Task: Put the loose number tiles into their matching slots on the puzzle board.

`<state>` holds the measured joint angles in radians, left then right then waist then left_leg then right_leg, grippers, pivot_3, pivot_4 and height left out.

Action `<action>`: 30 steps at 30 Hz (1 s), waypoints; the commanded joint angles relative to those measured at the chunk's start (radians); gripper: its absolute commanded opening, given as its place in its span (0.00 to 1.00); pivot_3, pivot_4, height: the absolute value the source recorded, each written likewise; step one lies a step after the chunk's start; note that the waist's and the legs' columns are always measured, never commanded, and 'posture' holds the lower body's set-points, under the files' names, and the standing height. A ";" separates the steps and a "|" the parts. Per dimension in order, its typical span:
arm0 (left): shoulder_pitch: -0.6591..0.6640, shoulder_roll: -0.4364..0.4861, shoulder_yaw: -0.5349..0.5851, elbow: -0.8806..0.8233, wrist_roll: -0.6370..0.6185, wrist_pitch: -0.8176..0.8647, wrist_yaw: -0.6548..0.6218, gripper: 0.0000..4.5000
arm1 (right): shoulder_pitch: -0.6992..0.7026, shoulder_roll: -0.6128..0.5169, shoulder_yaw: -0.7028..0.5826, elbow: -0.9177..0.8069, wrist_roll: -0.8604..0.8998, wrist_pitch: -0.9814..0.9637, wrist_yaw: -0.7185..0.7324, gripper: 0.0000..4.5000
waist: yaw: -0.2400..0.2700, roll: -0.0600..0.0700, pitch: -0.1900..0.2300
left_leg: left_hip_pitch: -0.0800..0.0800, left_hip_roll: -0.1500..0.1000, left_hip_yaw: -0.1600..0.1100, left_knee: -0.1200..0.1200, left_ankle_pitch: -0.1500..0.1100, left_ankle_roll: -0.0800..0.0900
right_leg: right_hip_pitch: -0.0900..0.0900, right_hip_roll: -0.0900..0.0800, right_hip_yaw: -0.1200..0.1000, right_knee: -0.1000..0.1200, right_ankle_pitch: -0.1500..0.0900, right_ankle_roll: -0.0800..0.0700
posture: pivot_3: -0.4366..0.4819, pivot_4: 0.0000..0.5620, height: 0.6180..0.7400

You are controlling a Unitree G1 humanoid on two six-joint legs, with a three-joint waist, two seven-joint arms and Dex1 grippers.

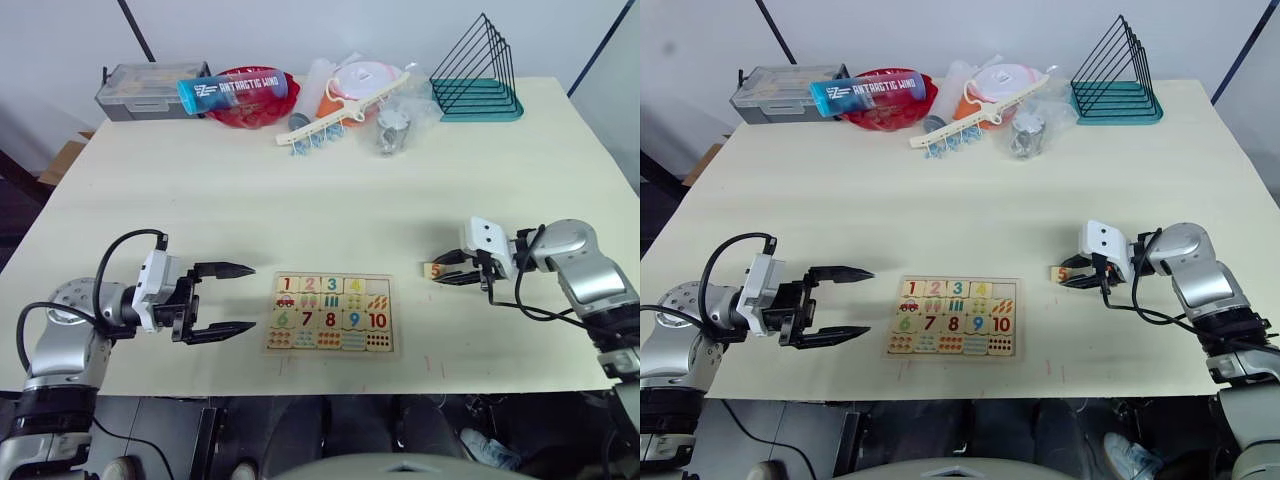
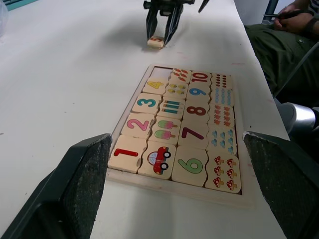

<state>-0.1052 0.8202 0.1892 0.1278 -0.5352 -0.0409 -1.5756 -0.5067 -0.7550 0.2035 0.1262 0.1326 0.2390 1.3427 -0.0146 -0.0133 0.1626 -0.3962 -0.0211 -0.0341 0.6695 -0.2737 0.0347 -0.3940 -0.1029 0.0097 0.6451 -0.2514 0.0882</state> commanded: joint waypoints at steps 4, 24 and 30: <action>-0.001 0.040 -0.008 0.013 -0.027 -0.047 -0.039 1.00 | 0.077 -0.064 -0.055 -0.362 0.042 0.256 -0.106 0.20 | 0.001 0.000 0.000 | 0.000 0.001 0.000 0.000 -0.001 0.001 | 0.000 0.000 0.000 0.000 0.000 0.000 | 0.48 0.27 1.00; -0.032 0.072 -0.085 0.044 -0.058 -0.103 -0.039 1.00 | -0.208 -0.025 0.251 -0.641 0.047 0.871 -0.294 0.20 | -0.001 0.000 0.000 | -0.001 0.001 -0.001 0.000 -0.001 0.001 | -0.002 0.000 -0.001 0.000 0.000 0.000 | 0.48 0.27 1.00; -0.030 0.066 -0.085 0.039 -0.058 -0.104 -0.039 1.00 | -0.315 0.011 0.378 -0.640 0.054 1.009 -0.330 0.20 | -0.001 0.000 0.000 | -0.001 0.000 -0.001 0.000 -0.001 0.001 | -0.002 0.000 -0.001 0.000 0.000 0.000 | 0.48 0.27 1.00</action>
<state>-0.1338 0.8786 0.0974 0.1748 -0.5740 -0.1322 -1.5774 -0.7943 -0.7489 0.5691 -0.4906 0.1739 1.2077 1.0274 -0.0161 -0.0133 0.1626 -0.3977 -0.0208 -0.0352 0.6693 -0.2745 0.0361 -0.3964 -0.1034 0.0086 0.6447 -0.2514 0.0881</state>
